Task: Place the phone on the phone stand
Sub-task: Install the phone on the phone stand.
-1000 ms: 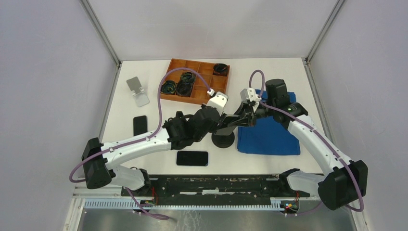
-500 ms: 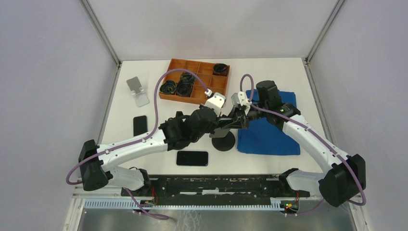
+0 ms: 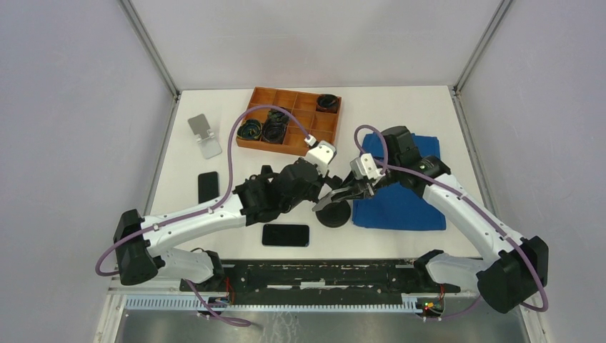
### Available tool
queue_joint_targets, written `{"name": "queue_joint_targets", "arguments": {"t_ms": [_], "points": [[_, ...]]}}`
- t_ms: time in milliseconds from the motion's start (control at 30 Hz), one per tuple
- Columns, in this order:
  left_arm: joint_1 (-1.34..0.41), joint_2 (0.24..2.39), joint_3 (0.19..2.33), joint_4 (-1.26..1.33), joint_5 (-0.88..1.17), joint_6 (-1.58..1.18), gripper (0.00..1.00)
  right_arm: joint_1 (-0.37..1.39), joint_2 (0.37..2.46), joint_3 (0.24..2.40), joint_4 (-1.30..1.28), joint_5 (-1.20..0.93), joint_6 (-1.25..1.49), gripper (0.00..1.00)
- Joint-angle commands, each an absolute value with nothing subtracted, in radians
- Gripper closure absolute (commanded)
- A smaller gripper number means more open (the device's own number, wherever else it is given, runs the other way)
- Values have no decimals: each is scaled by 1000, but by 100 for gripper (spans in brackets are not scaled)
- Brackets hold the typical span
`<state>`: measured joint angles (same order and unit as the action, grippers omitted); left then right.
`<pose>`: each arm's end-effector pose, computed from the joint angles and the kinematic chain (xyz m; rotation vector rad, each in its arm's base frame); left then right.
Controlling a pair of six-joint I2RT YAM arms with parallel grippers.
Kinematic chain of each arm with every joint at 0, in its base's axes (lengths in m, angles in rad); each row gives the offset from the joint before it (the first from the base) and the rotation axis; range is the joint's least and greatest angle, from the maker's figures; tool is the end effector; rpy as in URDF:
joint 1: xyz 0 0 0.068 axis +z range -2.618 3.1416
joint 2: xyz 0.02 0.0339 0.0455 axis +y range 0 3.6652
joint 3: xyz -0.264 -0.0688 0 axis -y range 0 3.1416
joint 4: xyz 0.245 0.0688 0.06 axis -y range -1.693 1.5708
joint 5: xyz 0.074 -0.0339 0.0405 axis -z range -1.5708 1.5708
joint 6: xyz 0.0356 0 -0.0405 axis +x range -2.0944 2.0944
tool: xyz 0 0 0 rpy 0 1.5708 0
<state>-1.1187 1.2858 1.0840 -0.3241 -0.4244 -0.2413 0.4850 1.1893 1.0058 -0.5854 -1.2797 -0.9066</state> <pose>0.1398 -0.2544 0.3231 0.6418 1.9678 -0.3996 0.1912 0.1393 0.3142 -1.6341 1.0459 1.1825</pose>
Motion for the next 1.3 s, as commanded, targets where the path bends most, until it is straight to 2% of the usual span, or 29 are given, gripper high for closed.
{"name": "queue_joint_targets", "arguments": {"t_ms": [0,300,800,1267], "points": [[-1123,1240,1085,-248,-367,-210,98,519,1166,1052,-581,-1305,-971,100],[-1123,1238,1086,-252,-339,-194,98,589,1228,1145,-750,-1238,-1152,100],[-1123,1221,1079,-258,-328,-189,98,571,1243,1121,-599,-1116,-1008,100],[-1123,1232,1094,-276,-346,-172,98,559,1253,1138,-606,-1121,-996,100]]}}
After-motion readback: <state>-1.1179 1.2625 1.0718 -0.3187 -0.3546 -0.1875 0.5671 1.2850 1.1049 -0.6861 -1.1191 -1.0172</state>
